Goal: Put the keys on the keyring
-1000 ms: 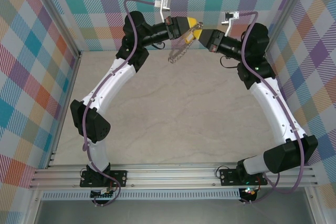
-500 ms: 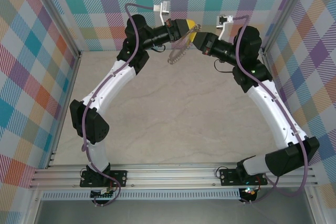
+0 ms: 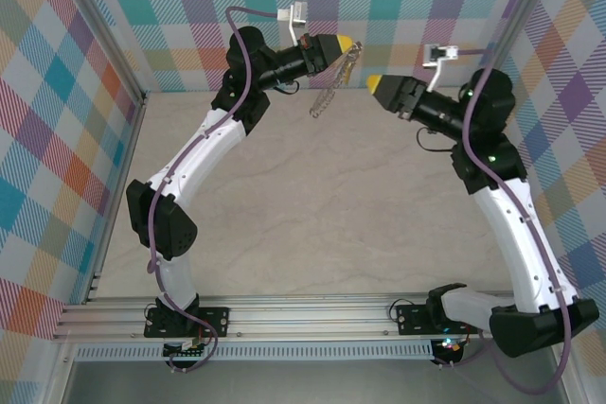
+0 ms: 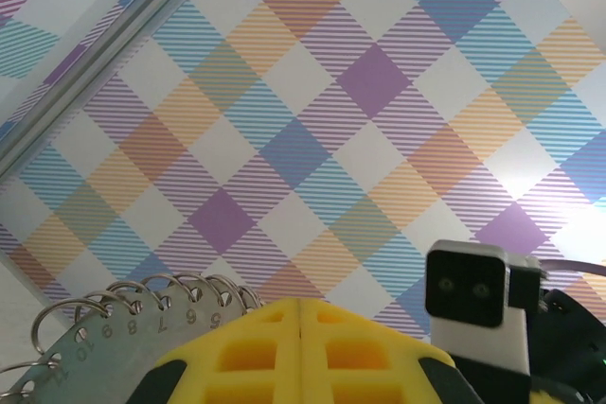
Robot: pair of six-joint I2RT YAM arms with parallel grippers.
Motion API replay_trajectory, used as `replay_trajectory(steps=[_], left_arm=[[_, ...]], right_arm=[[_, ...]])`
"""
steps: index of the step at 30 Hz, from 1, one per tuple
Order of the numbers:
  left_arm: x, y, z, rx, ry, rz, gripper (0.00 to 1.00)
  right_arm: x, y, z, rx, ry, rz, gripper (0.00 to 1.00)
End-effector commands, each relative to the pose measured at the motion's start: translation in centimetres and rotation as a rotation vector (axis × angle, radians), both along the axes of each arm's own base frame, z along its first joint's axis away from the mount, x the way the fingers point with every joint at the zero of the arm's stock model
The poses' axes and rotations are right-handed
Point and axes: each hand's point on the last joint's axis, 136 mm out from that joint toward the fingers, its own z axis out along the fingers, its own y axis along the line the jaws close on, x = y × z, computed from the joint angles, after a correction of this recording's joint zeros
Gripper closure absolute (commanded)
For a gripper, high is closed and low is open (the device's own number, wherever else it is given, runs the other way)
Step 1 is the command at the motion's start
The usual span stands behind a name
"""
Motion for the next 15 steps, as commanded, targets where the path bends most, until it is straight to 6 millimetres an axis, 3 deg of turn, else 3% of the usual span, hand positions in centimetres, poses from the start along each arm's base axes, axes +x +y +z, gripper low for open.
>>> replay_trajectory(steps=[1,7,12,15], left_arm=[[-2.5,0.6,4.1,-0.068,-0.116,-0.042,1.0],[-2.8,0.6,4.5,-0.082,-0.123,-0.063,1.0],[-2.8,0.6,4.7,-0.091,-0.123,-0.063,1.0],[-2.7,0.7,4.8,-0.095,-0.122,-0.057,1.0]], right_arm=[[0.2,-1.5,1.1,0.044,-0.007,-0.044,0.49],[2.7,-1.5,2.5,0.126,0.002,-0.048,0.54],[4.6,-0.6,3.2,0.198,0.008,0.005,0.64],[4.9,-0.2,3.2,0.217,0.019,0.037,0.62]])
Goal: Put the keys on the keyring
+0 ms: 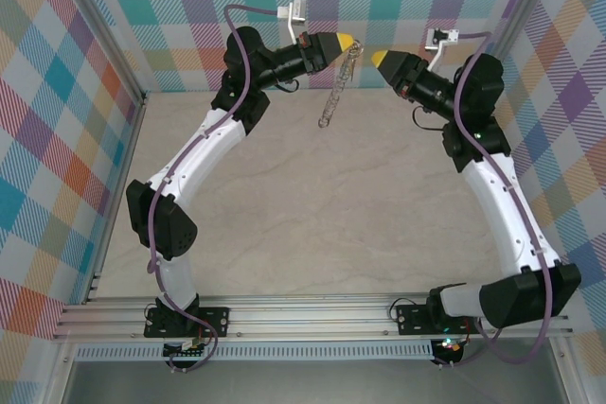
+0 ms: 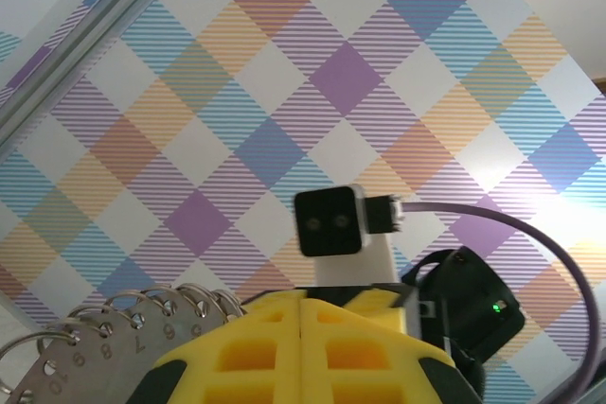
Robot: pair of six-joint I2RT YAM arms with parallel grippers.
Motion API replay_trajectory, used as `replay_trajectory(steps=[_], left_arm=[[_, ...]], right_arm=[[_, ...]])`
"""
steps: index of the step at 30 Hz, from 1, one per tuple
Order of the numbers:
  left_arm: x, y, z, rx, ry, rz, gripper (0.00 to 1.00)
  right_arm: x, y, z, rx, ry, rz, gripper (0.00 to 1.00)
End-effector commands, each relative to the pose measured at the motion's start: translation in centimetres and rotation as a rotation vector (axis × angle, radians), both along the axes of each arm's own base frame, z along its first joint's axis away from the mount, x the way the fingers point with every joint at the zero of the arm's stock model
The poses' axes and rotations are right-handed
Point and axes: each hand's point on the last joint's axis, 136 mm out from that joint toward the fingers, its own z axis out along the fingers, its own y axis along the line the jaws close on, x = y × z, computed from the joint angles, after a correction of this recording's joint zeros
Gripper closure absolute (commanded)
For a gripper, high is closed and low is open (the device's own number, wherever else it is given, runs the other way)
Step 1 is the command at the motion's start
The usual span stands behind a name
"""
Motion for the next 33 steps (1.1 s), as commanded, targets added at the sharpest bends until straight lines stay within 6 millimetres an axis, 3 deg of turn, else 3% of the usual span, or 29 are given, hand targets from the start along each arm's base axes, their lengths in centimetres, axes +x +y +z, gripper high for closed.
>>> replay_trajectory(steps=[1,8,17,33], left_arm=[[-1.9,0.6,3.7,-0.067,-0.101,-0.017,1.0],[-1.2,0.6,3.6,-0.065,-0.083,0.003,1.0],[-0.8,0.6,3.5,-0.074,-0.062,0.018,1.0],[-0.1,1.2,3.1,-0.108,0.013,0.064,1.0]], right_arm=[[-1.3,0.4,3.7,0.069,-0.095,0.059,0.59],[-1.9,1.7,0.9,0.015,-0.061,0.052,0.46],[-1.7,2.7,-1.6,-0.154,-0.066,-0.053,0.44],[0.4,4.0,-0.3,-0.21,-0.111,-0.081,0.45]])
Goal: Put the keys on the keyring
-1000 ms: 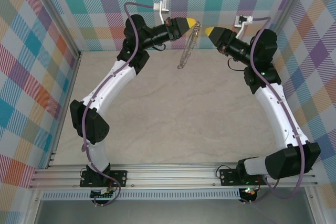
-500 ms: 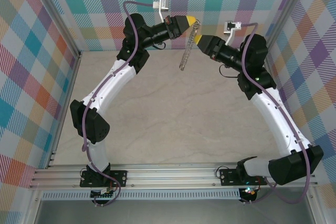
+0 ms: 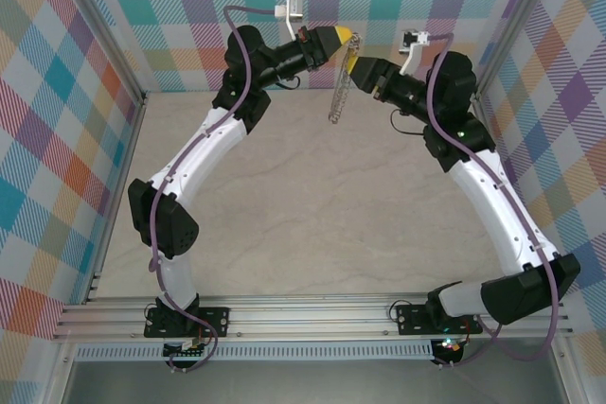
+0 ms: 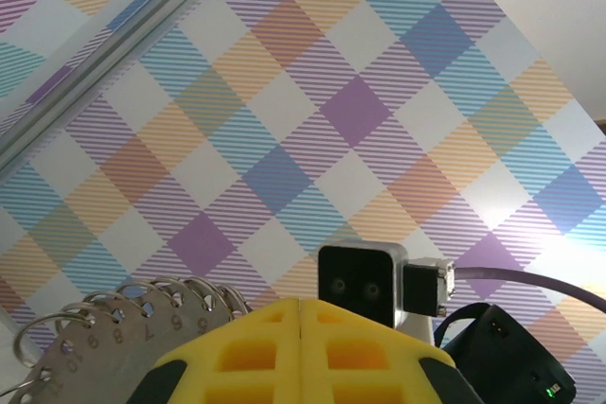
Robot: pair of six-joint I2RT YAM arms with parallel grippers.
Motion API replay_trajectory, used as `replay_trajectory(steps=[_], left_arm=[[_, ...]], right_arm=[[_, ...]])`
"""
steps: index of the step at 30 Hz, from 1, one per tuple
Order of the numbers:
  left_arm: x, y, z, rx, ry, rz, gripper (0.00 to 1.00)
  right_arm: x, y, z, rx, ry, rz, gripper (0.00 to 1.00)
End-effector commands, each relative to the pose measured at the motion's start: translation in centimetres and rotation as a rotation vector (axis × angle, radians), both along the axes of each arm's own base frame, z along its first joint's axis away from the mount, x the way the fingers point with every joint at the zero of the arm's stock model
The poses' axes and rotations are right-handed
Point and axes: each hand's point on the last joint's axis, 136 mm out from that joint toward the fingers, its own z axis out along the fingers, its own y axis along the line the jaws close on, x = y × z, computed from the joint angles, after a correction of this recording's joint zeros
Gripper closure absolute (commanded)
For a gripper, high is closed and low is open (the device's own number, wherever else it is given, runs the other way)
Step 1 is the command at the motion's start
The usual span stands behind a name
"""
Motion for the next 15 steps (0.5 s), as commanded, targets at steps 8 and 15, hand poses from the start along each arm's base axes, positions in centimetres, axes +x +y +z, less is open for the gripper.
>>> replay_trajectory(steps=[8,15], left_arm=[[-0.8,2.3,2.8,-0.132,0.027,0.101,1.0],[-0.5,3.5,3.0,-0.208,0.06,0.151,1.0]], right_arm=[[1.0,1.4,0.2,-0.041,-0.019,0.026,0.56],[1.0,1.9,-1.0,-0.067,0.001,0.035,0.61]])
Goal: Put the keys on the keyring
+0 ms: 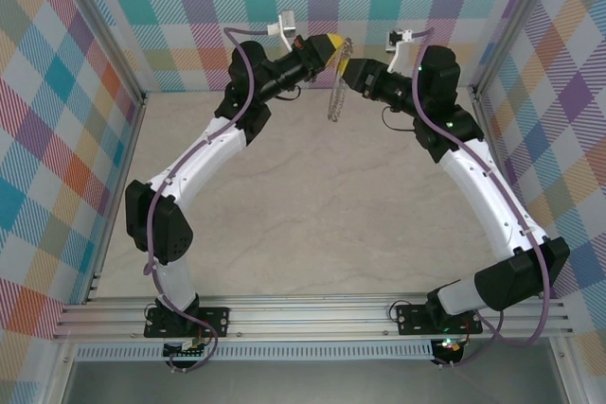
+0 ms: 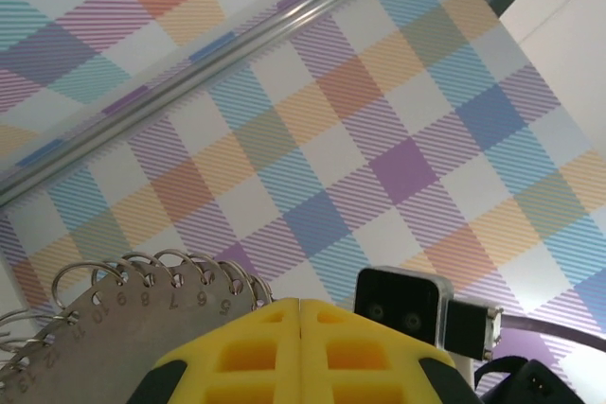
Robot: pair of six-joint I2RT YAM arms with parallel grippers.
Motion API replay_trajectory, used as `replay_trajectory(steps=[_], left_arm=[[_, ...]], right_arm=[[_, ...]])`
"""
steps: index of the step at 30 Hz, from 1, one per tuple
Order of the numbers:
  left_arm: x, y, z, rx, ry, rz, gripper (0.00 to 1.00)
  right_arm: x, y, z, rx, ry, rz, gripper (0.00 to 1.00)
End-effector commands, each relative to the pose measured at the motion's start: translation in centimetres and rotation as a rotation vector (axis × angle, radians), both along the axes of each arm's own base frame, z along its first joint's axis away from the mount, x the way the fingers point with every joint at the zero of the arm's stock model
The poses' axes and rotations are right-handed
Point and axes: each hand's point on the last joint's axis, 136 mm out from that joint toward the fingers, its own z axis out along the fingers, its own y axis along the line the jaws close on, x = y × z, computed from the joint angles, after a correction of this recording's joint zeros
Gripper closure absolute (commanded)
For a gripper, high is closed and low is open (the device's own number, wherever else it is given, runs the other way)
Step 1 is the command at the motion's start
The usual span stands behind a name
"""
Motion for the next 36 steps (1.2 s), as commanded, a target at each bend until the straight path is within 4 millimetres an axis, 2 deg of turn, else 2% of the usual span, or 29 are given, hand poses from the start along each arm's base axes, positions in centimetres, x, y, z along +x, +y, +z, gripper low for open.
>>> replay_trajectory(steps=[1,7,13,26,30,34,36], left_arm=[[-2.8,2.2,6.0,-0.138,-0.112,0.024,1.0],[-2.9,2.4,6.4,-0.164,-0.114,0.022,1.0],[-3.1,2.4,6.5,-0.169,-0.117,0.018,1.0],[-3.5,2.1,6.7,-0.176,-0.118,0.004,1.0],[-3.5,2.2,6.6,-0.178,-0.117,0.009,1.0],[-3.3,2.1,6.3,-0.175,-0.116,0.015,1.0],[-3.2,2.1,6.3,-0.176,-0.117,0.016,1.0]], right_arm=[[-0.4,0.2,0.8,-0.015,-0.037,0.01,0.63],[0.0,0.0,0.3,-0.036,-0.032,-0.012,0.68],[0.3,0.0,0.5,-0.037,-0.04,-0.019,0.55],[1.7,0.9,1.3,-0.03,-0.055,-0.004,0.52],[1.4,1.4,1.3,-0.03,-0.056,0.03,0.63],[0.3,1.8,1.3,-0.041,-0.065,0.068,0.85],[-0.3,1.8,1.4,-0.042,-0.066,0.075,0.93]])
